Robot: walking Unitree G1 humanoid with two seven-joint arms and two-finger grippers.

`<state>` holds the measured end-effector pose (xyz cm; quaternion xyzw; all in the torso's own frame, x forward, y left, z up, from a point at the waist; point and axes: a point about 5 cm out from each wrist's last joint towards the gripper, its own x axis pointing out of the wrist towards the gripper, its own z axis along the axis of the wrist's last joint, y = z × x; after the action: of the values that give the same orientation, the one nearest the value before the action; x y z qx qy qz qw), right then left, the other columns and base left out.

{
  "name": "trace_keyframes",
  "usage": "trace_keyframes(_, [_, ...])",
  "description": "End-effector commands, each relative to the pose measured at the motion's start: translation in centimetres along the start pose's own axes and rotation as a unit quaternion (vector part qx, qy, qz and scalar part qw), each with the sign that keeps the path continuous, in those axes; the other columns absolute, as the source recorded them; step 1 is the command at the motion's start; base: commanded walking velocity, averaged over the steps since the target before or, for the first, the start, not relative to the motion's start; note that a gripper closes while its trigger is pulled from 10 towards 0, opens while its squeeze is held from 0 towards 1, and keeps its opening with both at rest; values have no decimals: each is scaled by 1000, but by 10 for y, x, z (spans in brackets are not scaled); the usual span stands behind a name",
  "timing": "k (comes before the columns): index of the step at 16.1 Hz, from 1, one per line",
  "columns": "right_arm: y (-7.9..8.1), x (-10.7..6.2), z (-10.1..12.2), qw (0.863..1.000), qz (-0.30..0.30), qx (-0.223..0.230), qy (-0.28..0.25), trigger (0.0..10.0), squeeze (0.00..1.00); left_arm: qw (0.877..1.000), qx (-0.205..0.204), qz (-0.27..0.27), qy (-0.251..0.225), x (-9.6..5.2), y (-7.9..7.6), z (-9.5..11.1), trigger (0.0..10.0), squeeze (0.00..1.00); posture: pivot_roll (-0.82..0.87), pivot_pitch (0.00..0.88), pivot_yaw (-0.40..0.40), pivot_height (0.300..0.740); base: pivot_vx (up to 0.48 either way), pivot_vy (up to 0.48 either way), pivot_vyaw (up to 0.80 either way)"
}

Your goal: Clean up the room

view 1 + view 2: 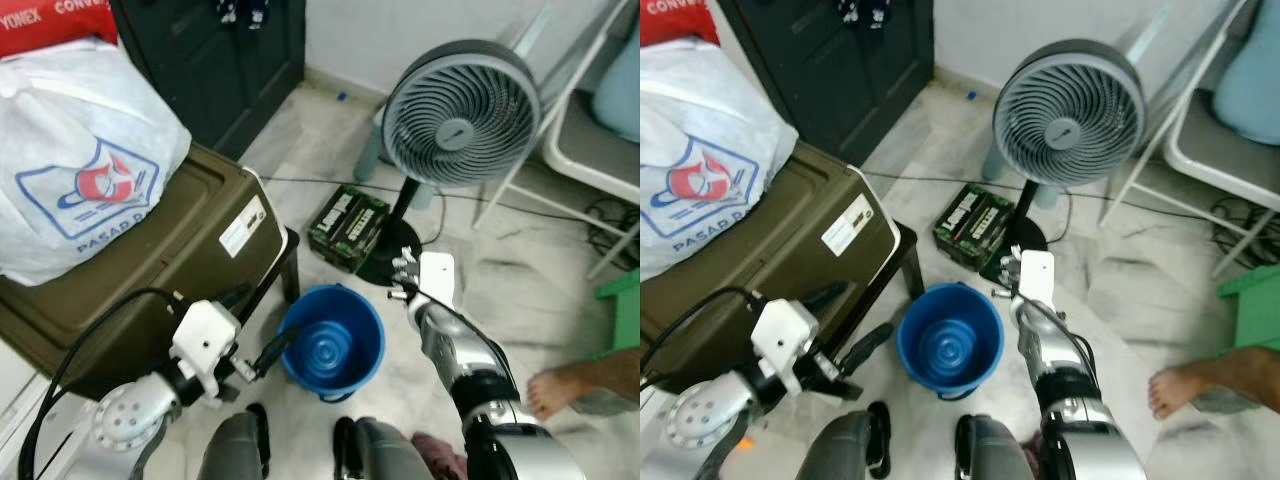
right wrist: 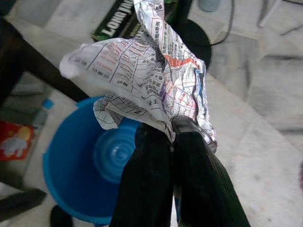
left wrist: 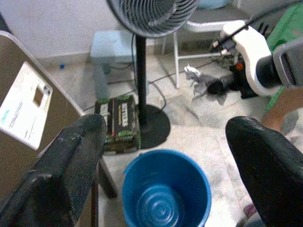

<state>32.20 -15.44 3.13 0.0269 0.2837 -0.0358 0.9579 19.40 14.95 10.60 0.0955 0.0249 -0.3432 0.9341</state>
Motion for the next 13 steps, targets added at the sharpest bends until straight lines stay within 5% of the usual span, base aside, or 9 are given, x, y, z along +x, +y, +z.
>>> trace_keyframes(1, [-1,1,-7,1000,3,15,14,10000,0,1000,5,6,4,-7,4,-1,10000,0,170,294,-5,740,0,0,0])
trace_keyframes(9, [45,4,-9,994,85,49,44,10000,0,999,4,13,30,-16,9,-27,10000,0,206,326,8,740,0,0,0])
trace_keyframes(13, [48,3,-20,993,83,50,70,10000,0,999,3,15,29,-13,9,-37,10000,0,209,324,9,740,0,0,0])
